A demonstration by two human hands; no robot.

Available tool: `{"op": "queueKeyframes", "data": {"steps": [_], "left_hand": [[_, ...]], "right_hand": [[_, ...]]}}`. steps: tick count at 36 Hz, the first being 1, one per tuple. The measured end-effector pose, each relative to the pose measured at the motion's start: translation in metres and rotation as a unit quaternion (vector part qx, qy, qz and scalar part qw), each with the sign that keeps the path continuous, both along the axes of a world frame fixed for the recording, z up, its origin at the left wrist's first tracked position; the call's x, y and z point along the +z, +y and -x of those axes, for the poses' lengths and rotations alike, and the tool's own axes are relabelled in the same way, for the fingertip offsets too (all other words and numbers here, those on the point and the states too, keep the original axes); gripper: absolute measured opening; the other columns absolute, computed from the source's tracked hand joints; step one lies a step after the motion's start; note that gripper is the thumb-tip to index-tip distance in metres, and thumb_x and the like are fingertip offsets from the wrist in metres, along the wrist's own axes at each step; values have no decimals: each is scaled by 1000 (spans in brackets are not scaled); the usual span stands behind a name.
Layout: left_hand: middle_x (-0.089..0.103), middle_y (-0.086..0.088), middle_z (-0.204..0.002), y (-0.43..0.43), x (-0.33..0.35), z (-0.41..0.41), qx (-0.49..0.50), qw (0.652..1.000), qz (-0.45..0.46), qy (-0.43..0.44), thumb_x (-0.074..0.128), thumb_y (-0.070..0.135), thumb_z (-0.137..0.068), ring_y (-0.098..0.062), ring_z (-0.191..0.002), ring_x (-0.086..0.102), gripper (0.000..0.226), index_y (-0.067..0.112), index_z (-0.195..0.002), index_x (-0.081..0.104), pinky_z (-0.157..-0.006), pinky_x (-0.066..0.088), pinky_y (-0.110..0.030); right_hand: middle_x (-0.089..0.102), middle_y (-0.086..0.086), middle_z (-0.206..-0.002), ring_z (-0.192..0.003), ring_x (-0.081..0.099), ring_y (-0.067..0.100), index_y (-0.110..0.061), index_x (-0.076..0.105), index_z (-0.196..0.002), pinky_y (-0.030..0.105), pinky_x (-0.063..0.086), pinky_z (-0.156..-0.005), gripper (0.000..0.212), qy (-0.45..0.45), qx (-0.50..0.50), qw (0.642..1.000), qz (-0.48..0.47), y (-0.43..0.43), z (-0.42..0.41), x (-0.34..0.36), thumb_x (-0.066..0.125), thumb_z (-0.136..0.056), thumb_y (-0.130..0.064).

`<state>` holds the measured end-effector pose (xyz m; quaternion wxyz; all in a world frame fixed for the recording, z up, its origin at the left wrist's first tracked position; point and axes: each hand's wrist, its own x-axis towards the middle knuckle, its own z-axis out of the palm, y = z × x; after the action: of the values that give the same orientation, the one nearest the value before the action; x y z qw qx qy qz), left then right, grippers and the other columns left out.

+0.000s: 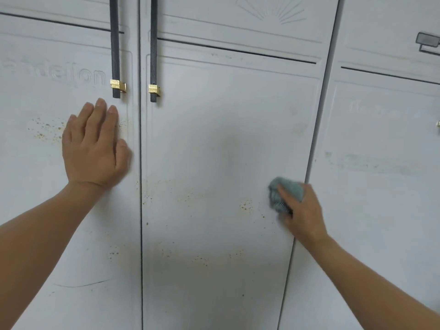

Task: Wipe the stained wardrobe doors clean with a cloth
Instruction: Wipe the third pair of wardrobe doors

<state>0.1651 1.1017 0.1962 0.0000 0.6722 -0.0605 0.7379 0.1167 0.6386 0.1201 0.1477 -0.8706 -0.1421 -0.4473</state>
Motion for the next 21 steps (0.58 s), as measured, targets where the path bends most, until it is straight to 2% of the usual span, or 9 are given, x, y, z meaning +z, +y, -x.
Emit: {"op": "queueKeyframes", "data": {"steps": [2, 4, 7, 9, 12, 15, 17, 19, 21], "left_hand": [[42, -18, -161, 1, 1, -1, 3, 1000, -3, -2, 38, 31, -101, -38, -149, 37, 59, 8, -156, 44, -123, 29, -54], [42, -17, -162, 2, 0, -1, 6, 1000, -3, -2, 38, 31, -101, -39, -150, 37, 59, 8, -156, 44, -123, 29, -55], [43, -18, -161, 2, 1, -1, 8, 1000, -7, -5, 37, 31, -101, -40, -148, 39, 59, 7, -155, 45, -121, 32, -56], [44, -18, -160, 2, 1, -1, 6, 1000, -9, -6, 36, 31, -102, -41, -147, 40, 59, 7, -154, 45, -119, 33, -58], [44, -19, -160, 3, 1, -1, 6, 1000, -9, -5, 37, 30, -102, -41, -146, 41, 58, 7, -155, 45, -118, 34, -59], [43, -18, -161, 3, 1, 0, 2, 1000, -8, 4, 36, 31, -102, -41, -148, 39, 59, 7, -155, 44, -120, 32, -58], [42, -18, -161, 2, 1, 0, 2, 1000, -1, 9, 37, 31, -102, -39, -149, 37, 59, 7, -156, 43, -122, 29, -56], [42, -18, -161, 2, 0, 0, 6, 1000, 0, 9, 37, 31, -102, -39, -149, 37, 60, 7, -156, 43, -123, 28, -55], [42, -17, -161, 2, 0, 0, 9, 1000, 1, 10, 37, 31, -101, -38, -149, 37, 60, 7, -156, 43, -123, 28, -55]], "right_hand": [[49, 11, -124, -113, 52, 26, -20, 56, -137, 34, 52, -88, 83, -54, 56, 997, 13, -2, 0, -12, 80, -64, 13], [45, -5, -112, -105, 51, 5, -15, 61, -135, 25, 53, -88, 73, -75, 61, 990, -100, 1, -1, -5, 73, -70, 16], [39, 3, -126, -112, 54, 25, -21, 55, -143, 31, 45, -97, 64, -99, -37, 946, -308, 16, -8, 6, 63, -84, 5], [41, 14, -128, -111, 54, 29, -18, 54, -143, 31, 44, -95, 63, -114, -56, 943, -308, 34, -12, 3, 62, -85, 3], [54, 7, -107, -95, 52, 2, -9, 59, -135, 22, 51, -78, 56, -121, 54, 979, -155, 63, -10, -15, 62, -82, 8], [57, 19, -115, -104, 52, 27, -13, 51, -142, 39, 55, -82, 78, -103, 70, 992, 1, 63, -14, -31, 74, -69, 5], [56, 16, -115, -100, 50, 30, -10, 57, -138, 43, 55, -81, 66, -142, 35, 989, -30, 55, -17, -25, 66, -74, 0], [50, 8, -117, -100, 49, 26, -9, 60, -136, 42, 54, -82, 60, -161, 2, 972, -174, 60, -16, -18, 63, -78, 6], [44, 16, -125, -113, 45, 30, -9, 56, -141, 47, 51, -93, 67, -144, -38, 951, -271, 78, -16, -17, 65, -78, 10]]}}
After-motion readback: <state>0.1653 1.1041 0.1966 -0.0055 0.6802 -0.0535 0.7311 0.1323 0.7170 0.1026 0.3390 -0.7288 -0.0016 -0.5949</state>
